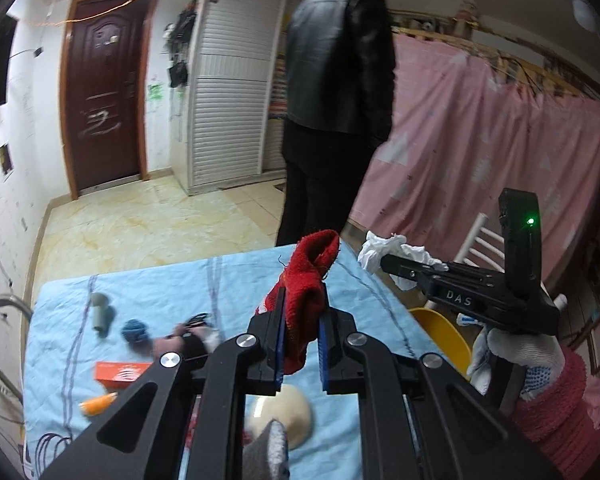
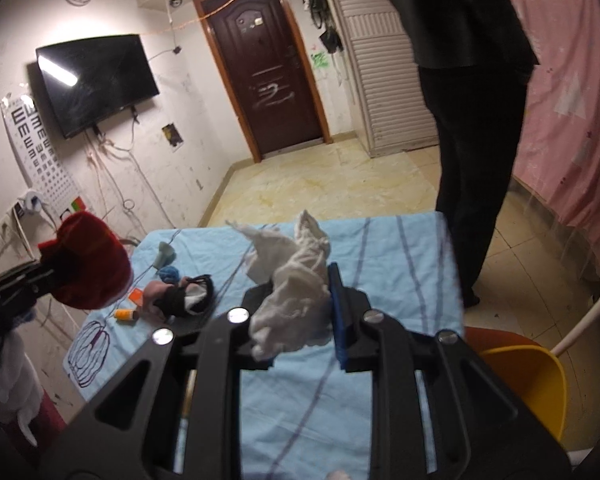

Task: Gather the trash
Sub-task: 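Carry the red sock and tissue over the yellow bucket and open both tools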

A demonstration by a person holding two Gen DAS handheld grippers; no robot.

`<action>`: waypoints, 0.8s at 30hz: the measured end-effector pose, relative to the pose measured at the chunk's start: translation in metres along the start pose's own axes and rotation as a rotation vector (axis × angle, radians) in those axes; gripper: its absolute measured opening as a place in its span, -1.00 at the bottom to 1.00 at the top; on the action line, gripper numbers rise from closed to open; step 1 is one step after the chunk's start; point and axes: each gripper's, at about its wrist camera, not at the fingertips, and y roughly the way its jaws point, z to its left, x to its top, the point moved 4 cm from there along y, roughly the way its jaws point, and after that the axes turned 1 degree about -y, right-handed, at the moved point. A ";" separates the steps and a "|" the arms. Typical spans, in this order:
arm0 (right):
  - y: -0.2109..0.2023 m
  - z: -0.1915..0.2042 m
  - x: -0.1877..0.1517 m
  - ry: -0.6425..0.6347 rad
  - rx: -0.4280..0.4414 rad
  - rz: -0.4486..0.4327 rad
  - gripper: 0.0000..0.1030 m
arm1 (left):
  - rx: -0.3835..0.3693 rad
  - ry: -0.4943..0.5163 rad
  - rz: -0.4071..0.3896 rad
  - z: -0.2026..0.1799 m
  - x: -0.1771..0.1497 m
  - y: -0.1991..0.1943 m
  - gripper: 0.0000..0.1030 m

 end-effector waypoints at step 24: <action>-0.092 -0.180 -0.087 0.204 -0.173 -0.047 -0.61 | -0.168 0.172 0.167 -0.179 -0.014 0.097 -0.93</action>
